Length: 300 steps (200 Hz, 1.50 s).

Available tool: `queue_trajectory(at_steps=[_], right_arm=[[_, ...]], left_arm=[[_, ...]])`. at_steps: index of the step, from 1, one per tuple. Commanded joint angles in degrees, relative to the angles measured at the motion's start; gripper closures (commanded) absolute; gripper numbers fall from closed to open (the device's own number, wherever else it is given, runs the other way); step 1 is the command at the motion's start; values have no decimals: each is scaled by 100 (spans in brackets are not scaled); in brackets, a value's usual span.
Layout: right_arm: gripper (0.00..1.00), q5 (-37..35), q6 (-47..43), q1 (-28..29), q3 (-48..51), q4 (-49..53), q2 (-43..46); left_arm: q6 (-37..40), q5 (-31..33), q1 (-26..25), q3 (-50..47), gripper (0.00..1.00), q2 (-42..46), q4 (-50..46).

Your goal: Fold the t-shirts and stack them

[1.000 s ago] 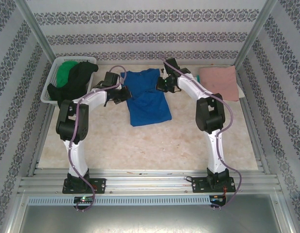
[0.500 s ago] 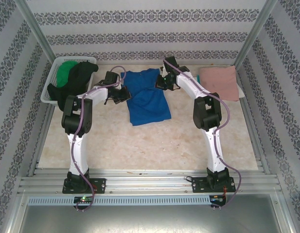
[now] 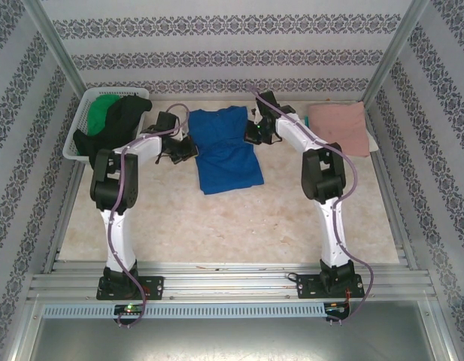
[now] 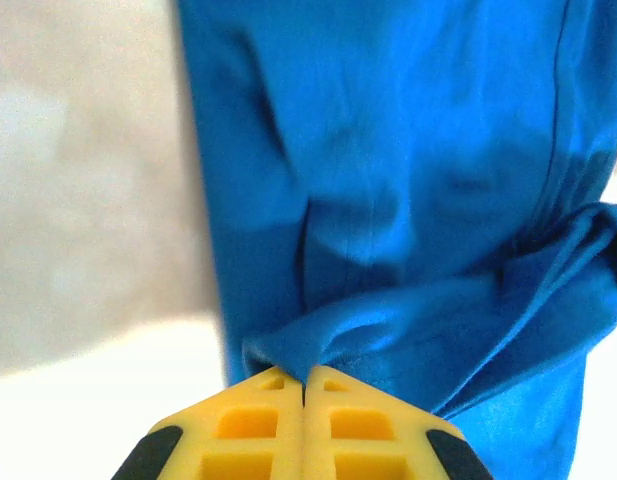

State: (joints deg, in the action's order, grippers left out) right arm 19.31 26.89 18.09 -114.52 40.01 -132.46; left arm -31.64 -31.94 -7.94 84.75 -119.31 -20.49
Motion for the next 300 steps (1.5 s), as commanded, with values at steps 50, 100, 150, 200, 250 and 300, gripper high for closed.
queue_trajectory(at_steps=[50,100,150,200,250,300], right_arm=[[100,-623,97,742,3550,-672,3916],[100,-1190,623,1327,5707,-644,6511],[100,-1223,683,1364,6031,-696,6668],[100,-825,116,699,4555,-846,4534],[100,-424,-105,300,2553,-538,2372],[99,-94,-131,16,1170,-298,1004]], left_arm=[[-219,80,-903,-2428,100,3566,177],[-980,905,-1857,-3976,100,6047,-103],[-1114,1164,-2019,-4373,100,5994,415],[-520,814,-1449,-3062,100,3841,648],[-180,236,-704,-1857,100,2088,635],[-29,-23,-408,-818,100,748,420]])
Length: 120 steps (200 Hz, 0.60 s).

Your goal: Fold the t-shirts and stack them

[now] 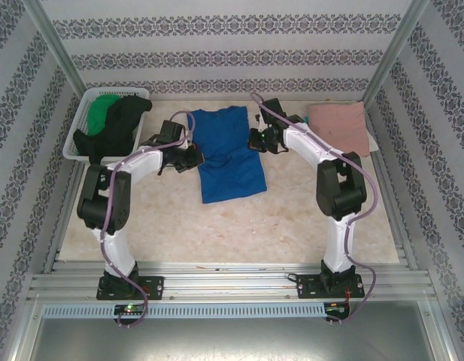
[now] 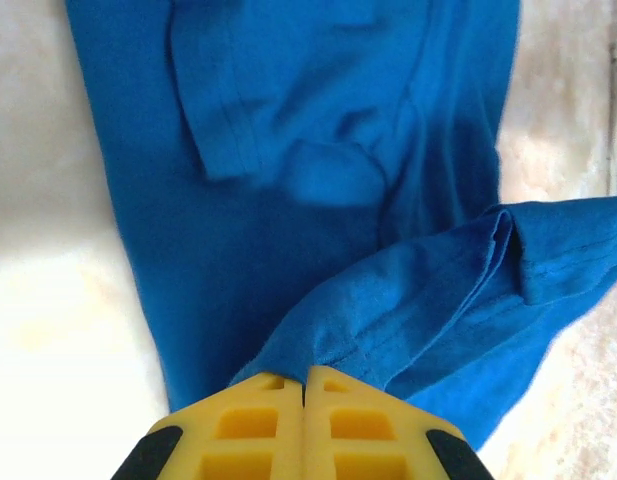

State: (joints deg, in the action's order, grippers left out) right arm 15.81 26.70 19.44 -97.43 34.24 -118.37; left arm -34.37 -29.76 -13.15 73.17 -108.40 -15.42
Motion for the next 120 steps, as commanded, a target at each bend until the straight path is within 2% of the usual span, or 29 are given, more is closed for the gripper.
queue_trajectory(at_steps=[1,18,30,57,69,83,94,100,120], right_arm=[[99,273,-112,-122,-557,282,-433],[95,449,-116,-183,-863,309,-748],[86,615,-172,-228,-1023,220,-925],[81,1184,-26,-462,-1175,-191,-1127],[70,1112,-96,-472,-1370,-77,-1107],[66,855,-183,-473,-1337,-40,-910],[59,648,-223,-468,-1162,-72,-650],[55,501,-259,-457,-1036,-89,-469],[53,49,-306,-352,-355,-318,141]], left_arm=[[241,-246,116,353,100,-363,-90],[232,-255,217,492,100,-561,-97],[220,-246,274,551,100,-652,-63],[248,-282,337,615,100,-824,-76],[200,-326,372,607,100,-890,-7],[203,-442,399,636,100,-962,23],[247,-415,418,679,95,-973,-40],[278,-392,428,711,88,-973,-92],[364,-329,479,851,70,-938,-271]])
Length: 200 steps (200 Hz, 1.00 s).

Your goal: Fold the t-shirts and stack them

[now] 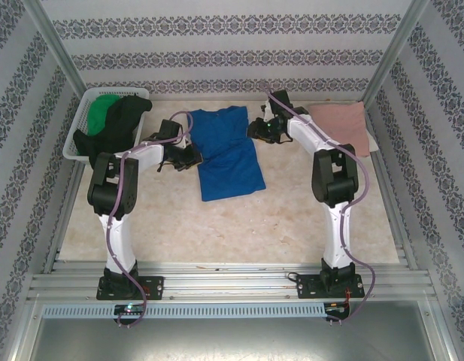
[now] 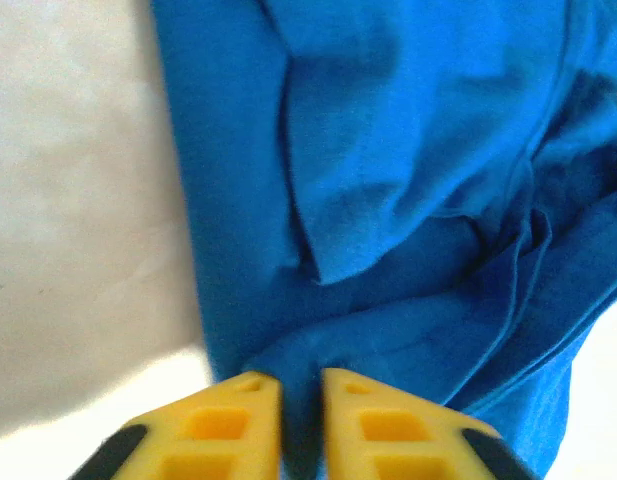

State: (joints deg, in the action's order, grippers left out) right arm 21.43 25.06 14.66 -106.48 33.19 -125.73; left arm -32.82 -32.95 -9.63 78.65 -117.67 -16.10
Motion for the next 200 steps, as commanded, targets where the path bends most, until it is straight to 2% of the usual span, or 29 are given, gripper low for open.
queue_trajectory(at_steps=[1,31,61,65,75,83,88,103,122,137,157,182,200], right_arm=[[53,-524,-142,139,593,-237,916],[52,-580,-118,502,1720,-924,1422],[55,-592,-49,772,1881,-970,1081],[55,-591,-28,790,1900,-987,1027],[55,-555,32,809,1985,-1111,923],[55,-386,83,780,2126,-1372,849],[54,-273,125,749,2219,-1565,820],[54,-11,313,645,2317,-1800,650],[56,-71,456,576,2477,-1878,619],[55,-122,612,546,2786,-2120,786],[55,-50,702,521,3141,-2422,1034],[55,-23,728,543,3562,-2590,1338],[54,-124,642,612,3819,-2555,1598]], left_arm=[[216,-10,132,310,70,-6,-215],[367,162,196,658,63,54,-591],[475,376,207,795,59,309,-825],[489,365,203,757,64,364,-781],[659,138,110,629,87,492,-635],[785,95,-62,525,91,597,-597],[840,142,-184,472,90,657,-601],[912,180,-548,199,80,784,-430],[759,193,-848,-202,78,806,-20],[564,162,-888,-282,78,563,232],[610,159,-890,101,78,78,97],[924,608,-867,803,78,-413,-444],[986,645,-806,1132,77,-671,-585]])
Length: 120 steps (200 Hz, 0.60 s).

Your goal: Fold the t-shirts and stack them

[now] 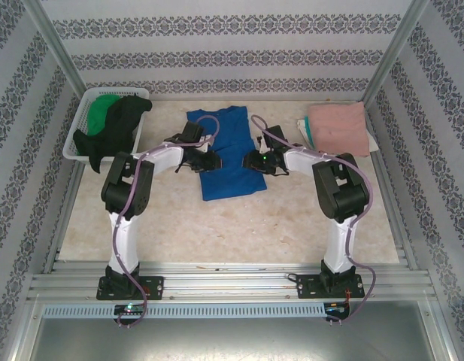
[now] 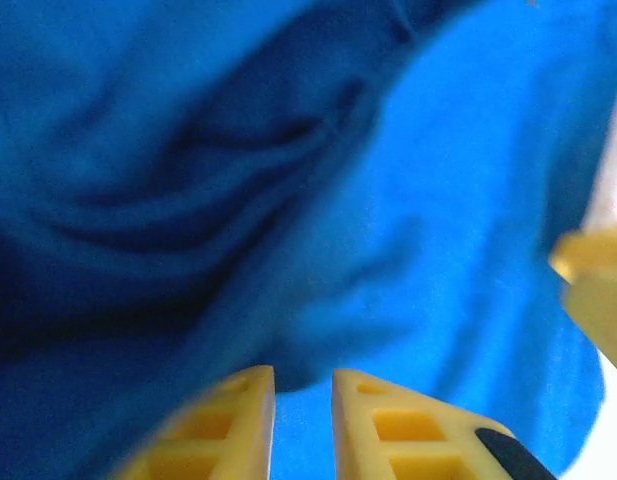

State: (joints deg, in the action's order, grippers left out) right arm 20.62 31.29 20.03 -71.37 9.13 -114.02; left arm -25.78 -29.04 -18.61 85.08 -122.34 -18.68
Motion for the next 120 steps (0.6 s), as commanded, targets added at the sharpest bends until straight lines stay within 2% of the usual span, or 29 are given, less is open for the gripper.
queue_trajectory(at_steps=[1,51,86,99,109,120], right_arm=[[54,-51,18,77,322,-144,443],[50,-170,-305,375,794,121,1116],[49,-393,-370,537,1031,112,1042],[50,-425,-320,542,1070,59,895],[50,-409,-264,545,1131,-12,785],[51,-316,-222,575,1171,-106,646]], left_arm=[[279,252,94,499,77,-212,-333],[350,453,230,806,76,-608,-578],[301,386,280,766,75,-475,-502],[303,340,284,686,70,-247,-467],[282,314,287,560,61,-23,-399],[303,322,288,367,59,262,-324]])
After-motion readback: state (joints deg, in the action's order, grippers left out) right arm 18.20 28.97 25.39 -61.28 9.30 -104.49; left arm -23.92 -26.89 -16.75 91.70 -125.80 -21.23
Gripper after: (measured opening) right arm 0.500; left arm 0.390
